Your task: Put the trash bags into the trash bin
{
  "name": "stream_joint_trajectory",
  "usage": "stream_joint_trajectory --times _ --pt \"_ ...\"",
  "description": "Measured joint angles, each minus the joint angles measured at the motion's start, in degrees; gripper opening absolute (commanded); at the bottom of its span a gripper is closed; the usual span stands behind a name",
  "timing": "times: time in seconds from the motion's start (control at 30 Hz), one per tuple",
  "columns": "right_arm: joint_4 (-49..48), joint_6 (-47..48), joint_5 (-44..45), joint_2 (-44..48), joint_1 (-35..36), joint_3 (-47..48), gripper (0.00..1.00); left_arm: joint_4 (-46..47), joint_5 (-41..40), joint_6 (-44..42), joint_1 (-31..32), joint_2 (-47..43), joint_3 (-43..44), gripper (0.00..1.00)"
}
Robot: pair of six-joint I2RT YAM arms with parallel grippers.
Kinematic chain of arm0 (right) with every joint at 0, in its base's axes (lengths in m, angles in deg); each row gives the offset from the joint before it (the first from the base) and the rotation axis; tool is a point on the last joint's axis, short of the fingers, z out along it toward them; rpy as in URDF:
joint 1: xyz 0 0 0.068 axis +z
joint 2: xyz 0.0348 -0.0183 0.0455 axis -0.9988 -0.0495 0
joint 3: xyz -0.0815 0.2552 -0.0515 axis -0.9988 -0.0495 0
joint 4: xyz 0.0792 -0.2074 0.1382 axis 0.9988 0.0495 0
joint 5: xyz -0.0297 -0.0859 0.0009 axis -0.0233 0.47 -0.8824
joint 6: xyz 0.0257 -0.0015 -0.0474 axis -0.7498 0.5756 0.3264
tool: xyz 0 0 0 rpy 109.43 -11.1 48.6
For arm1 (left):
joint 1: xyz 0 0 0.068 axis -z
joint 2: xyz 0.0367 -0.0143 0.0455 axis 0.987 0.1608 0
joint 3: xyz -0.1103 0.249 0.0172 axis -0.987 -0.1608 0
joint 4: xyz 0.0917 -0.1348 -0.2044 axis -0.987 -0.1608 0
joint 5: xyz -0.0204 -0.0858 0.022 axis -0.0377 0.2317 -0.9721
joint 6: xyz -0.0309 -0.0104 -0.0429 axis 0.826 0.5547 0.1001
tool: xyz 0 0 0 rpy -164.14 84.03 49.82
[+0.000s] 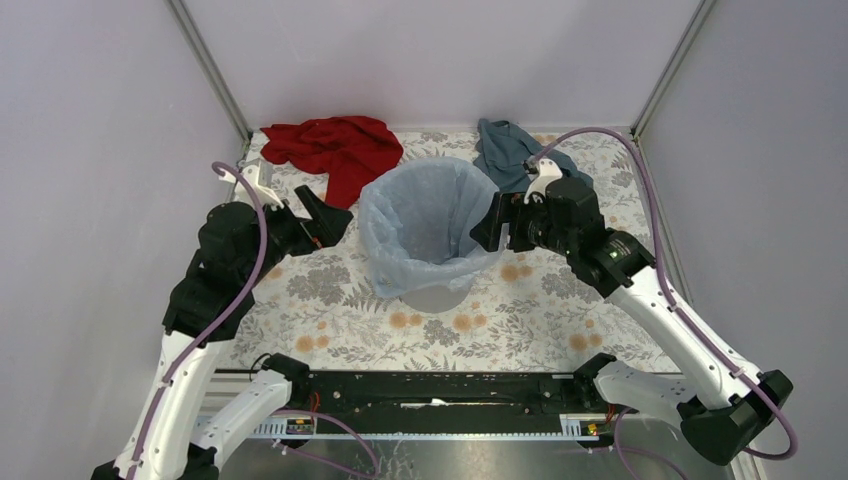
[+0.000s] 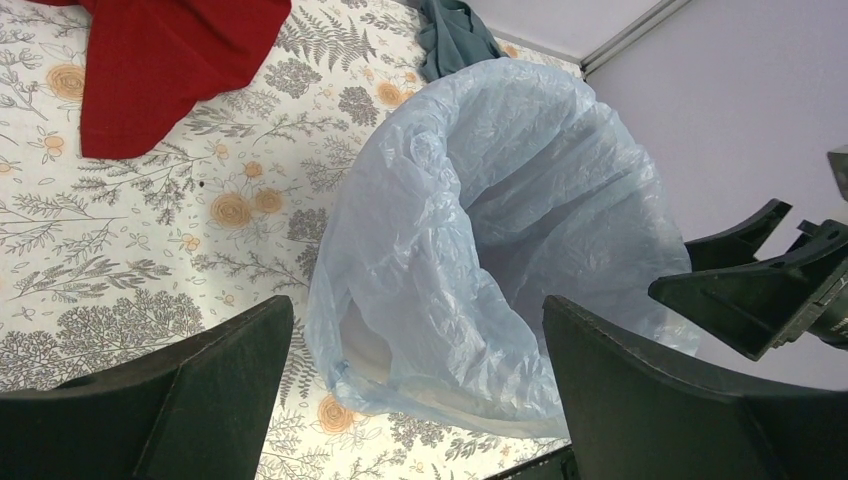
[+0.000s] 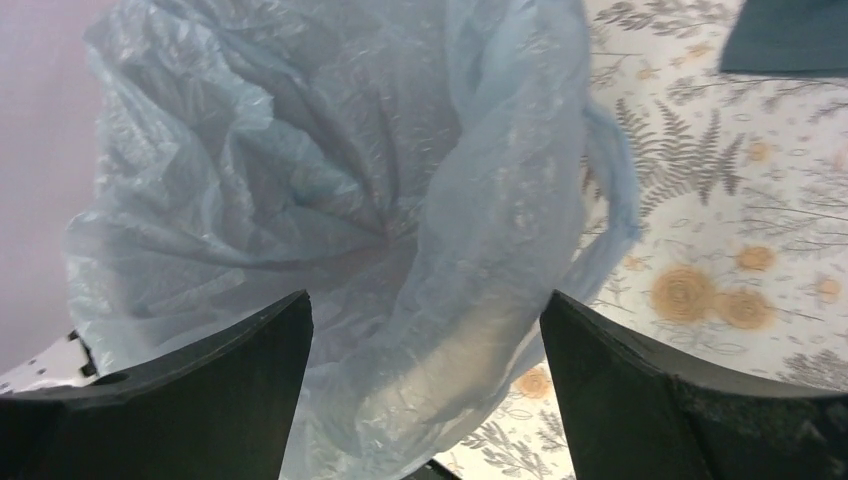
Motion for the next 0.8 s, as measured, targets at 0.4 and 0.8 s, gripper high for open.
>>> stream_joint_trajectory --times 0.4,0.8 --pt "-7.7 -7.5 -11.3 -2.4 -0.1 -6.0 0.94 -0.8 0.0 0.0 0.0 -1.0 1.9 0.99" --pt "-15.3 -13.7 -14.1 -9.4 3.8 -5.6 0.95 -3.5 -3.7 -0.6 0.0 -4.0 4.4 0.99"
